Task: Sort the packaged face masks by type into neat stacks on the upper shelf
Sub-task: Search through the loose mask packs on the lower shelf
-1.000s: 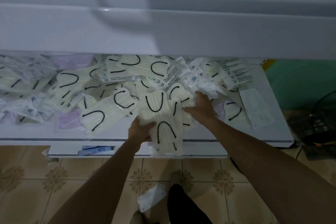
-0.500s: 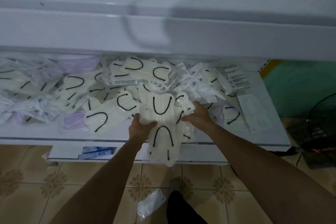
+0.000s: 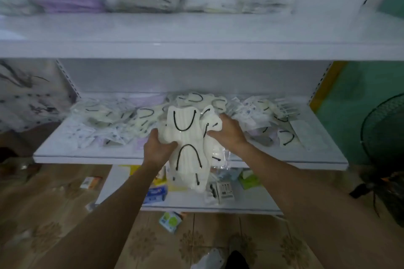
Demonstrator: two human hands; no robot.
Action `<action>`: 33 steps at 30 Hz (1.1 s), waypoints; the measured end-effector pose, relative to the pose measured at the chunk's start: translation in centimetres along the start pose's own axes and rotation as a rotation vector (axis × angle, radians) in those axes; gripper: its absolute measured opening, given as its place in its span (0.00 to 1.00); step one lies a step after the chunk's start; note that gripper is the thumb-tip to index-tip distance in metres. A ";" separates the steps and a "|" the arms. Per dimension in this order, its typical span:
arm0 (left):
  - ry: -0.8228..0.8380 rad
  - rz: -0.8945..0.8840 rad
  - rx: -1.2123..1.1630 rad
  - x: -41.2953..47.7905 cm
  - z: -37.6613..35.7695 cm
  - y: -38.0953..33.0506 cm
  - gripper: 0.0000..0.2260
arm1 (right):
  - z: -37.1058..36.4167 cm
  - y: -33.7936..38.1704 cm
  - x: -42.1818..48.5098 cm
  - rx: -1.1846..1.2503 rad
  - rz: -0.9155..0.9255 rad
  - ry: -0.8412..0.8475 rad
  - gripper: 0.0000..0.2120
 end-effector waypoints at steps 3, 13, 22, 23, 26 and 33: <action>-0.115 -0.105 0.017 -1.5 4.7 -1.8 0.16 | 0.4 5.4 -1.7 -0.030 0.118 -0.036 0.20; -0.430 -0.354 -0.043 -2.0 18.5 -11.5 0.15 | 4.2 23.2 -1.9 0.025 0.455 -0.010 0.11; -0.448 -0.552 -0.108 0.5 16.8 -22.4 0.17 | 13.5 26.5 2.7 0.314 0.460 -0.006 0.23; -0.434 -0.558 -0.119 1.1 16.0 -23.4 0.15 | 14.7 26.3 3.7 0.293 0.459 -0.010 0.22; -0.401 -0.592 -0.151 3.3 13.5 -26.3 0.13 | 18.4 25.4 5.8 0.219 0.463 -0.166 0.21; -0.459 -0.697 -0.288 5.1 7.7 -32.6 0.21 | 23.8 24.0 8.3 0.408 0.546 -0.475 0.13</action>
Point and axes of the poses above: each hand's wrist, its own x-axis towards the middle knuckle, its own z-axis out of the back of the hand, y = z × x, the point moved 3 cm from there along x, towards the middle knuckle, and after that the axes turned 1 degree about -x, right-handed, at the moved point
